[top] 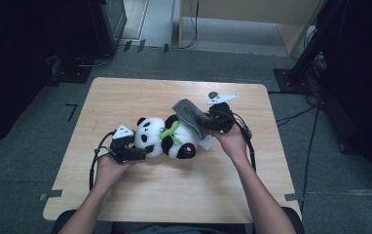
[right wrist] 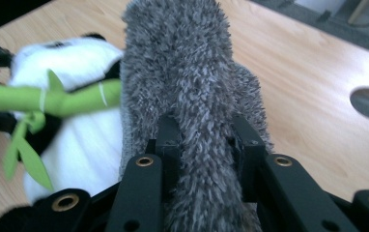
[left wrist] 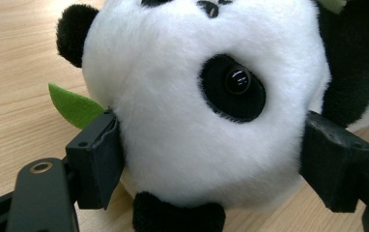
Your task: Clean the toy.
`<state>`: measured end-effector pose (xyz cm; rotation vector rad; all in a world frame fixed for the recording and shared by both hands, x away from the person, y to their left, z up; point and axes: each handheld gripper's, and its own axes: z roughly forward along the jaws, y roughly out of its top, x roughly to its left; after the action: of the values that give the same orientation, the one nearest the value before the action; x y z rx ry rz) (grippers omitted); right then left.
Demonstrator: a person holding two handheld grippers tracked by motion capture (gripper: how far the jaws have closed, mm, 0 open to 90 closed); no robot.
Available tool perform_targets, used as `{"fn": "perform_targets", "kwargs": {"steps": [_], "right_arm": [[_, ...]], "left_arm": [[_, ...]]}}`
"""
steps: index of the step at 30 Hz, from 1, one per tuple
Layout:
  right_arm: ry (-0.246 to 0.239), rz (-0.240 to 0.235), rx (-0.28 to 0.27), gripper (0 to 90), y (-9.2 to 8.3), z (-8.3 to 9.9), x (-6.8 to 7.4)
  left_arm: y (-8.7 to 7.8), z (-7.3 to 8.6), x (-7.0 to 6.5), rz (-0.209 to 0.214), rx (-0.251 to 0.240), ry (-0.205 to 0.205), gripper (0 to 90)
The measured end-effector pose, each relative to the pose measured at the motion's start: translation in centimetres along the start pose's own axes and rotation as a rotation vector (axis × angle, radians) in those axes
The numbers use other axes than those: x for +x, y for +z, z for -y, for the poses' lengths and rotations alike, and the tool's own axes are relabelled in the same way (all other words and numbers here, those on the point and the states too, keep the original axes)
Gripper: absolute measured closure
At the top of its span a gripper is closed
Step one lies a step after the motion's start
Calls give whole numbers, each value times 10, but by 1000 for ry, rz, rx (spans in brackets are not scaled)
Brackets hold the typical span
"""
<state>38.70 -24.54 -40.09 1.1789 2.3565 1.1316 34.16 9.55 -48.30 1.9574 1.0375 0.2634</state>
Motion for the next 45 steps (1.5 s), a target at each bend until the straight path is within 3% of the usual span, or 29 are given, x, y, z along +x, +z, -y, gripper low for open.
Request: {"fn": "perform_targets", "kwargs": {"steps": [9,13,19,25,33,38,45], "right_arm": [[53,11,29,716,0,18,-14],[49,20,36,717,-2,18,-17],[48,12,-15,724,-15,14,-15],[21,-23,-76,724,-26,2,-1],[-48,-94,-105,722,-24,-15,34],[-81,-131,-60,718,-7,-14,51],[-93,-149,11,666,19,-8,54]], "left_arm": [[0,1,0,-1,-6,3,183],[0,1,0,-2,-6,5,182],[0,2,-1,-8,-8,4,180],[0,2,-1,-9,-7,5,179],[0,1,-1,-5,-7,2,177],[0,1,-1,-4,-5,3,171],[0,1,-1,-4,-5,0,169]]}}
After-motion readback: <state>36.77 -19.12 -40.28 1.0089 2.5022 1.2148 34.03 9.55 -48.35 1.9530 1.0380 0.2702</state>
